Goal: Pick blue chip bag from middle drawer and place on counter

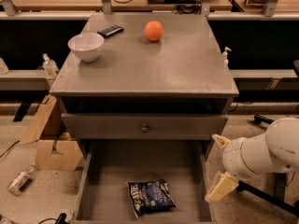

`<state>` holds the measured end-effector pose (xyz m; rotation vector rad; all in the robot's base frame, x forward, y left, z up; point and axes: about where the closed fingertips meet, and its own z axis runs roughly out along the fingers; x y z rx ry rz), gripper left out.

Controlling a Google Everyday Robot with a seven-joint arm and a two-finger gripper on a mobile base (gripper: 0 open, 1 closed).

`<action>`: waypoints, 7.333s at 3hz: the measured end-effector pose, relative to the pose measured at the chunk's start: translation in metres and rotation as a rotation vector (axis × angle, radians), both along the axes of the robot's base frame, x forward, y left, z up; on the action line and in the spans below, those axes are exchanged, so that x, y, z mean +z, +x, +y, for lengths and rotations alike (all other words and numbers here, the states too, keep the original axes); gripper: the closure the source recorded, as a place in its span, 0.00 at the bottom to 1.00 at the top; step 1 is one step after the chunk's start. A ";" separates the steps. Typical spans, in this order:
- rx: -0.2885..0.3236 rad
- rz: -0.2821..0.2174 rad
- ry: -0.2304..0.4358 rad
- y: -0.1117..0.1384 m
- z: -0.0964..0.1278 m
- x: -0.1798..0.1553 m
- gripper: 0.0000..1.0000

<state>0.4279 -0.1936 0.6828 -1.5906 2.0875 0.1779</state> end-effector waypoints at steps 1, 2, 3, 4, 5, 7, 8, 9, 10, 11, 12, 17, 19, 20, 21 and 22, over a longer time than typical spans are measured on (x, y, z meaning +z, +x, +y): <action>0.000 -0.001 -0.001 0.000 0.000 0.001 0.00; 0.001 0.024 0.033 -0.001 0.013 -0.028 0.00; 0.019 0.077 0.106 -0.003 0.058 -0.117 0.00; 0.008 0.080 0.170 0.006 0.084 -0.171 0.00; 0.011 0.074 0.196 0.029 0.105 -0.210 0.00; 0.038 0.112 0.212 0.052 0.155 -0.286 0.00; 0.072 0.146 0.227 0.049 0.181 -0.309 0.18; 0.106 0.189 0.249 0.037 0.204 -0.329 0.41; 0.125 0.205 0.273 0.032 0.216 -0.334 0.66; 0.125 0.205 0.273 0.032 0.216 -0.332 0.89; 0.125 0.205 0.273 0.032 0.216 -0.328 1.00; -0.026 -0.120 0.357 0.175 0.066 0.035 1.00; 0.036 -0.048 0.399 0.106 0.118 -0.001 1.00; 0.019 -0.082 0.303 0.085 0.116 0.048 1.00; -0.023 -0.122 0.237 0.101 0.095 0.100 1.00; -0.069 -0.181 0.190 0.136 0.072 0.150 1.00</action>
Offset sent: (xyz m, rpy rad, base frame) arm -0.0016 0.0272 -0.0687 0.0819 0.0573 -0.0036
